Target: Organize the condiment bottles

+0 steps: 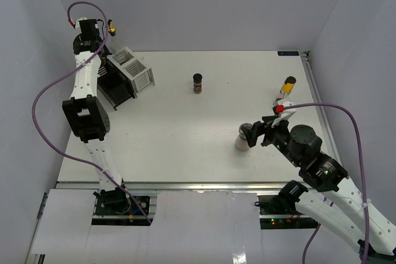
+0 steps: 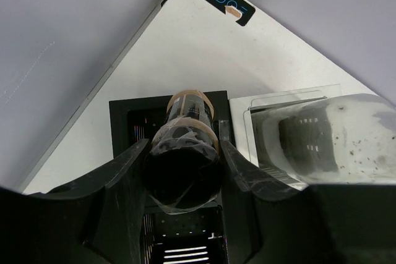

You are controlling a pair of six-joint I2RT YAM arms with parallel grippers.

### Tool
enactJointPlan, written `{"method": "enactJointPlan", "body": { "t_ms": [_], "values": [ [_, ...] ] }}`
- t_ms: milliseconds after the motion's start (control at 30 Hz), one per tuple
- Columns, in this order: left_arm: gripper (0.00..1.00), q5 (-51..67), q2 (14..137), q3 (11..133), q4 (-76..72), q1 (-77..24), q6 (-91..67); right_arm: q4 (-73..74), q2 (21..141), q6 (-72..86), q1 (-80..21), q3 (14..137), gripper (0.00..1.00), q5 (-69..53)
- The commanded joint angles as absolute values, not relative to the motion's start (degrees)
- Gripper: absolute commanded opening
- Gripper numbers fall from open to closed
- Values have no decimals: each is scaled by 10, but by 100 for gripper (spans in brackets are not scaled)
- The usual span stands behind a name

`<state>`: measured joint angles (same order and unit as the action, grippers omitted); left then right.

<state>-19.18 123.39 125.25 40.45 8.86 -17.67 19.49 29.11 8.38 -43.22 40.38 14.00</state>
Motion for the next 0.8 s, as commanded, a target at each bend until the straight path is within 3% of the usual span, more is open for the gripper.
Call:
{"method": "enactJointPlan", "body": {
  "t_ms": [0,767],
  "values": [
    [0,-155,1246,1247,440,91,-194,165,294,80,-435,411,92,145],
    [3,-156,1265,1293,484,91,-195,167,283,83,-435,403,92,147]
  ]
}}
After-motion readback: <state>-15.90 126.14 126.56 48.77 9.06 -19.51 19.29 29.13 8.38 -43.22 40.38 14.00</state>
